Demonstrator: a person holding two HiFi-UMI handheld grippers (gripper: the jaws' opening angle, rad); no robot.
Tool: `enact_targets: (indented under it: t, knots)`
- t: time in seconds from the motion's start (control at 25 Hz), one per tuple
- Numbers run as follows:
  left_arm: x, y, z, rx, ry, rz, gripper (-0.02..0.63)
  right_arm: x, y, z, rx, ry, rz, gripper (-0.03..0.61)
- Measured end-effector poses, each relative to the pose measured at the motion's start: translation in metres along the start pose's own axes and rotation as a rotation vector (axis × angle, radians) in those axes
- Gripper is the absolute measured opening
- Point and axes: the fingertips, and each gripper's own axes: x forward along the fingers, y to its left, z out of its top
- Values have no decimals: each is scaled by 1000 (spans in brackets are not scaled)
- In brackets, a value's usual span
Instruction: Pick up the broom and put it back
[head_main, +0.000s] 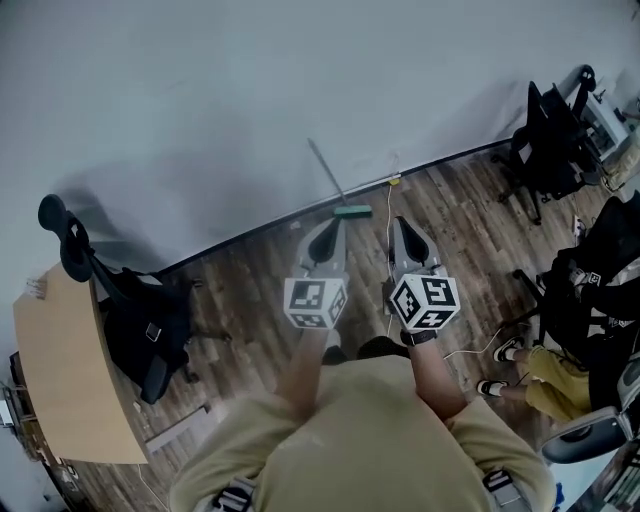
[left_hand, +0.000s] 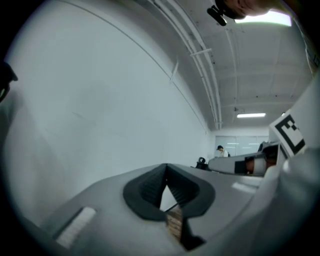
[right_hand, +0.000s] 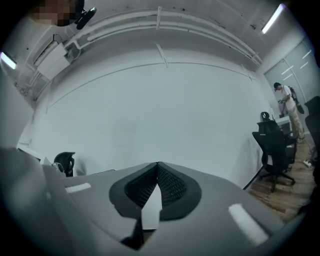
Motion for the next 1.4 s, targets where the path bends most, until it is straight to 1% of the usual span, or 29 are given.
enact_targets:
  t: [0.08, 0.16, 0.24, 0.4, 0.52, 0.6, 0.68, 0.84, 0.92, 1.0, 1.08, 1.2, 1.32, 1.4]
  knots:
    - [8, 19, -16, -38, 40, 10, 2, 21, 4, -13, -25, 49, -7, 3]
    - [21, 33, -33, -62, 82, -3, 2, 42, 5, -23, -45, 87, 16, 3]
    - [38, 49, -42, -80, 99, -10, 2, 68, 1, -32, -50, 113, 39, 3]
    - [73, 82, -47, -71, 105, 41, 2, 124, -15, -53, -51, 164, 85, 3]
    - [108, 115, -53, -59, 128, 91, 2, 183, -24, -62, -40, 168, 149, 3]
    - [139, 134, -54, -40, 153, 115, 2, 222, -29, -59, -27, 163, 190, 4]
    - [174, 144, -49, -18, 168, 117, 2, 257, -40, -49, -27, 156, 221, 3]
    - [242, 155, -44, 6, 195, 156, 2, 317, -79, -24, -36, 134, 258, 4]
    - [269, 164, -46, -14, 187, 170, 2, 345, -100, -16, -21, 125, 265, 5]
    - [286, 179, -50, -63, 170, 191, 2, 369, -116, -18, -13, 136, 275, 3]
    - [291, 193, -63, -99, 178, 229, 2, 386, -126, -32, -8, 160, 292, 5]
    - [297, 211, -89, -107, 231, 261, 2, 410, -140, -61, 10, 208, 289, 5]
    - [306, 234, -128, -123, 297, 254, 2, 428, -138, -104, -52, 293, 333, 5]
    - [314, 255, -152, -167, 308, 263, 2, 442, -136, -139, -90, 357, 355, 5]
